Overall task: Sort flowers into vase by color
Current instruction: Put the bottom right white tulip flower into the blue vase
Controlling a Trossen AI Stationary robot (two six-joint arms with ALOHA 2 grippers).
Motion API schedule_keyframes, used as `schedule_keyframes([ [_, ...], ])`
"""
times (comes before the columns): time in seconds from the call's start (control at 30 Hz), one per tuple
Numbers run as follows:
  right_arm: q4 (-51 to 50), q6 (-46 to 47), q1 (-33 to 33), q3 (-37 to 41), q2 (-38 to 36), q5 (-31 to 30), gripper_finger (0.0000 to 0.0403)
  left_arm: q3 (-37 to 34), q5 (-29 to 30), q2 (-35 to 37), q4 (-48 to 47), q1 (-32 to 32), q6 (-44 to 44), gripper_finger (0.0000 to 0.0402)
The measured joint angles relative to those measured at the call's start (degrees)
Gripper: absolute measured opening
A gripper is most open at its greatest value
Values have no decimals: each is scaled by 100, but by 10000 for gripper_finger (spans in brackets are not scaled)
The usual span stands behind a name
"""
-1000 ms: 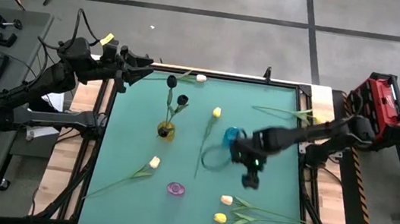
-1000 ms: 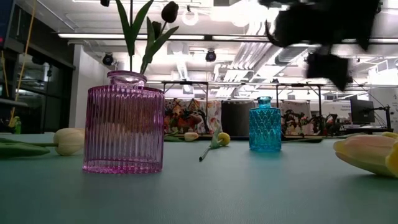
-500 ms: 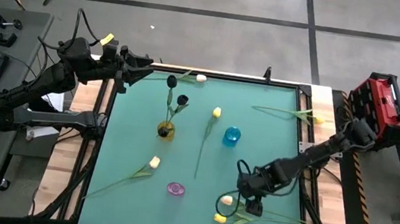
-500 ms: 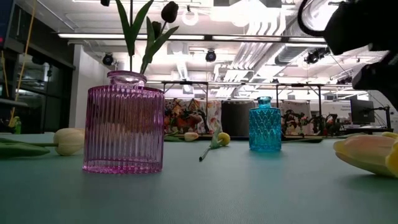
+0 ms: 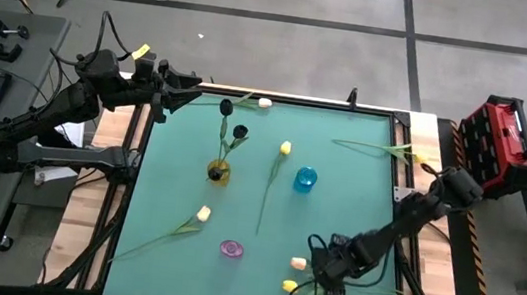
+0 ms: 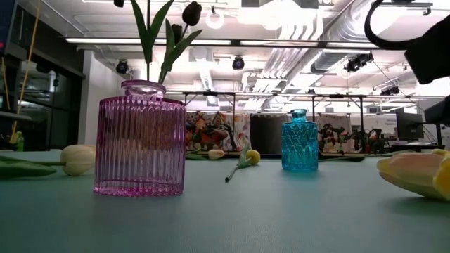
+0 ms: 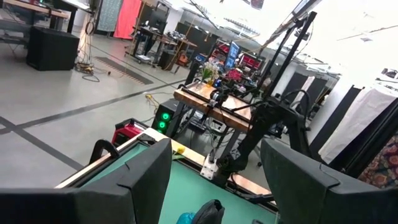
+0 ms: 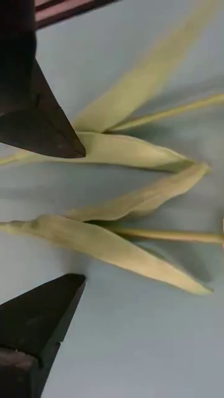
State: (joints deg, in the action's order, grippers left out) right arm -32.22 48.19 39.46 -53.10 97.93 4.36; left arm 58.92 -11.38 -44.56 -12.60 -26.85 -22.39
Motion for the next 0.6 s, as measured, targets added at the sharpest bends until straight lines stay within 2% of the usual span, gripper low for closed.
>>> schedule_keyframes([
  [0.1, -213, 317, 24, -9, 130, -245, 278, 0, 13, 0, -1, 0, 0, 235],
  [0.17, -338, 434, 8, -9, 145, -374, 239, 0, 15, 0, 0, 0, 0, 235],
  [0.23, -420, 414, -37, -5, 131, -439, 187, 0, 25, 0, 0, 0, 0, 235],
  [0.4, -1118, -265, -239, -264, 102, -680, 26, 0, 26, 0, 0, -2, 2, 235],
  [0.47, -1683, -540, -418, -395, 39, -1101, 17, 0, 32, 0, 0, -2, 3, 235],
  [0.6, -2347, -451, -997, -619, -395, -2174, 7, 0, 188, 0, 0, -2, 7, 235],
])
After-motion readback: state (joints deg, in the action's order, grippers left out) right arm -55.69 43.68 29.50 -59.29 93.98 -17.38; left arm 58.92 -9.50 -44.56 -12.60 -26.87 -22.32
